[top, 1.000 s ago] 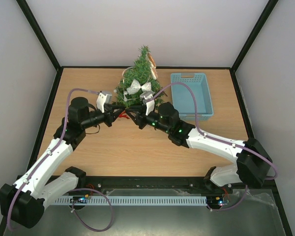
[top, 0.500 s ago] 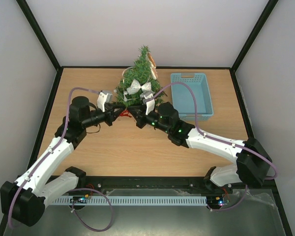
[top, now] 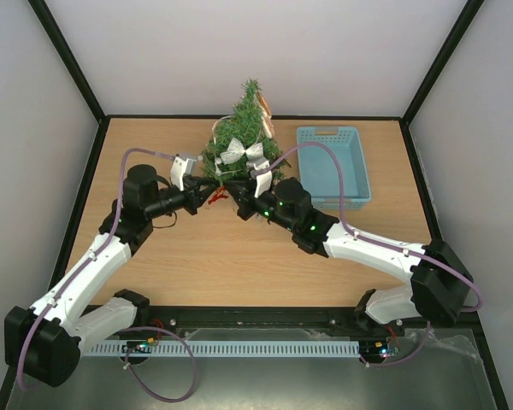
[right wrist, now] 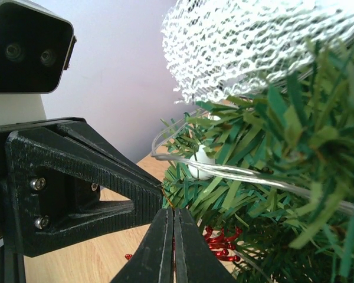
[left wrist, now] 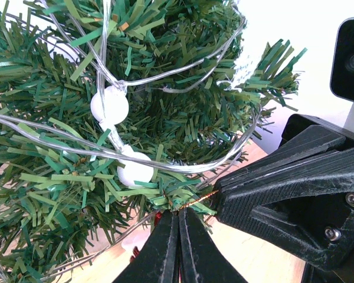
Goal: Decorate the small christmas tree
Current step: Hang the decoration item on the Christmas tree.
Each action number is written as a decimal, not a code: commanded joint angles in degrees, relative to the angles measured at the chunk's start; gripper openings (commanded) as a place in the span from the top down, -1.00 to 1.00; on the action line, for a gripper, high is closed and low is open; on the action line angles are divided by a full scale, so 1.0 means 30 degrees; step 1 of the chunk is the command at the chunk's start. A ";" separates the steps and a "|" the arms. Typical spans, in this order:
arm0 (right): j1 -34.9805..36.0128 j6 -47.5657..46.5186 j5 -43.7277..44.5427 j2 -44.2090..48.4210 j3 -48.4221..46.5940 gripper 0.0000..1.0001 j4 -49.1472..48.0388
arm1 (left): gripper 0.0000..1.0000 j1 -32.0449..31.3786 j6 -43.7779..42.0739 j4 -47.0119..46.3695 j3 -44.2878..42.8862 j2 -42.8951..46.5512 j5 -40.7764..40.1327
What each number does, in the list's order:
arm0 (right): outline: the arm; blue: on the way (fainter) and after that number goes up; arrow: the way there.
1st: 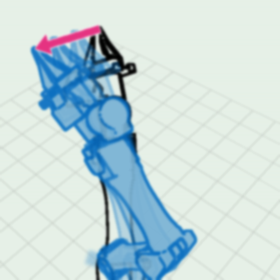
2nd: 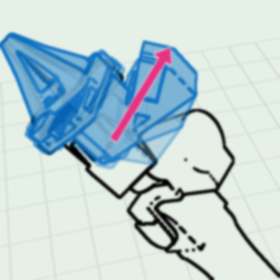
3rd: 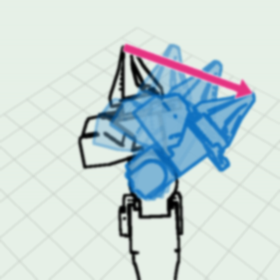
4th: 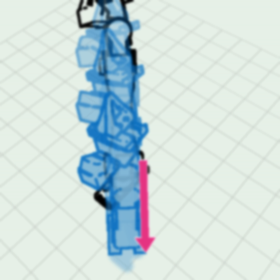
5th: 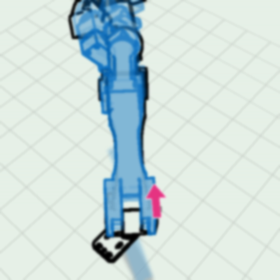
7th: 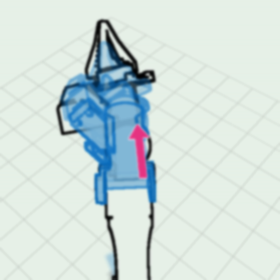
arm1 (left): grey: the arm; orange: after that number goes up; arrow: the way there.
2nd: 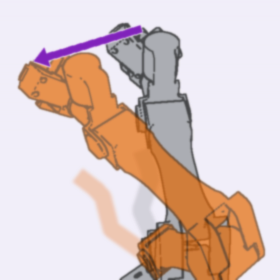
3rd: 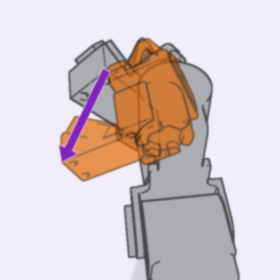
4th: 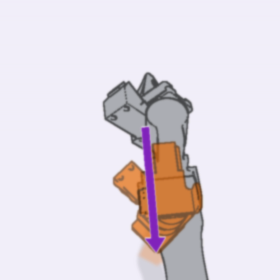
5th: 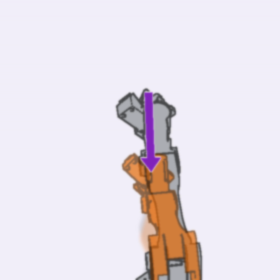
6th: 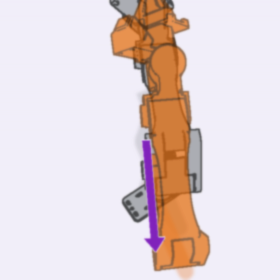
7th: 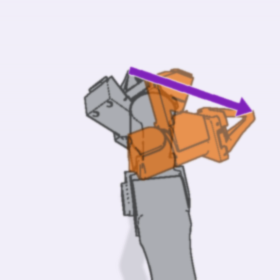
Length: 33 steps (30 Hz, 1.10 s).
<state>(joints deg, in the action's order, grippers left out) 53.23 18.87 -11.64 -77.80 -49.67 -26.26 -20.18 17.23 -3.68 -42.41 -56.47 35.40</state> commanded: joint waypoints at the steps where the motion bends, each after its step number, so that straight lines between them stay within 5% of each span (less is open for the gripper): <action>1: 0.0097 -0.0450 0.0898 0.0209 0.0151 0.97 -0.1051 | 0.95 0.0136 0.0287 -0.1105 -0.0068 -0.0127 0.0108; 33: 0.0108 -0.0573 0.1643 -0.0451 -0.0124 0.97 -0.0973 | 0.95 0.0371 0.0887 -0.1251 0.0063 -0.0373 -0.0315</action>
<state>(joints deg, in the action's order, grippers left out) 53.23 18.15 -8.56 -78.87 -49.23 -28.93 -19.53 19.44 -5.67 -42.26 -56.95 34.87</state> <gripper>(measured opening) 0.016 0.026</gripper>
